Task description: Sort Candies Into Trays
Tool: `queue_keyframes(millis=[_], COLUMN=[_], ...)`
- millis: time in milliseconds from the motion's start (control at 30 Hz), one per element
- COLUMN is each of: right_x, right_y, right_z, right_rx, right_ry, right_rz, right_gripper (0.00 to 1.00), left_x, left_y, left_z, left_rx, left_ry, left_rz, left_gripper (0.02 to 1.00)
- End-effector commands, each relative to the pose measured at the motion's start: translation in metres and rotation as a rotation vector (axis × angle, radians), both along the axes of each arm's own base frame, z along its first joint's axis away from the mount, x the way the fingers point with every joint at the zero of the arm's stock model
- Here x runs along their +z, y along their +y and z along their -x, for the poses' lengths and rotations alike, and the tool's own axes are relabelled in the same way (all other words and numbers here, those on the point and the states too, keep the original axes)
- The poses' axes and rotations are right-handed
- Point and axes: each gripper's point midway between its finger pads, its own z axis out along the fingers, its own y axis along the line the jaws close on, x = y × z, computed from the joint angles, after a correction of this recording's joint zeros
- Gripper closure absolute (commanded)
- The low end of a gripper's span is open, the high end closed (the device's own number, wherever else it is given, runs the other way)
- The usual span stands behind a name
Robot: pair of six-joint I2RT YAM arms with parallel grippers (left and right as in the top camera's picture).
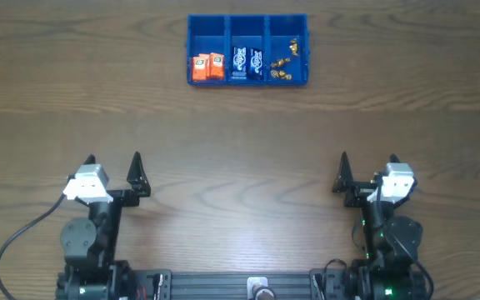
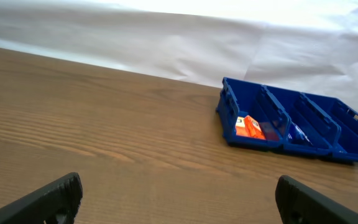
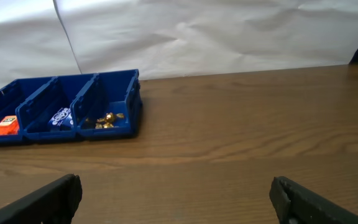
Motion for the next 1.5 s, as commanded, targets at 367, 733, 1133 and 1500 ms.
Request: queue_keyframes(millis=[367, 733, 1133, 1500], right_x=[-0.0017, -0.0024, -0.0027, -0.0027], right_y=[0.0034, 0.0036, 0.0036, 0.0036], right_z=[-0.0048, -0.0047, -0.0047, -0.0047], right_rx=[0.020, 0.020, 0.020, 0.020], right_ry=[-0.053, -0.050, -0.049, -0.049], right_rz=[0.008, 0.008, 0.008, 0.008], right_gripper=[0.001, 0.001, 0.001, 0.001], left_x=[-0.0158, -0.0158, -0.0158, -0.0158], left_y=[-0.0022, -0.0022, -0.0022, -0.0022], left_z=[0.0011, 0.0011, 0.0011, 0.0011], left_rx=[-0.016, -0.016, -0.016, -0.016], left_ry=[0.047, 0.047, 0.047, 0.047], left_rz=[-0.007, -0.007, -0.007, -0.007], left_gripper=[0.020, 0.020, 0.020, 0.020])
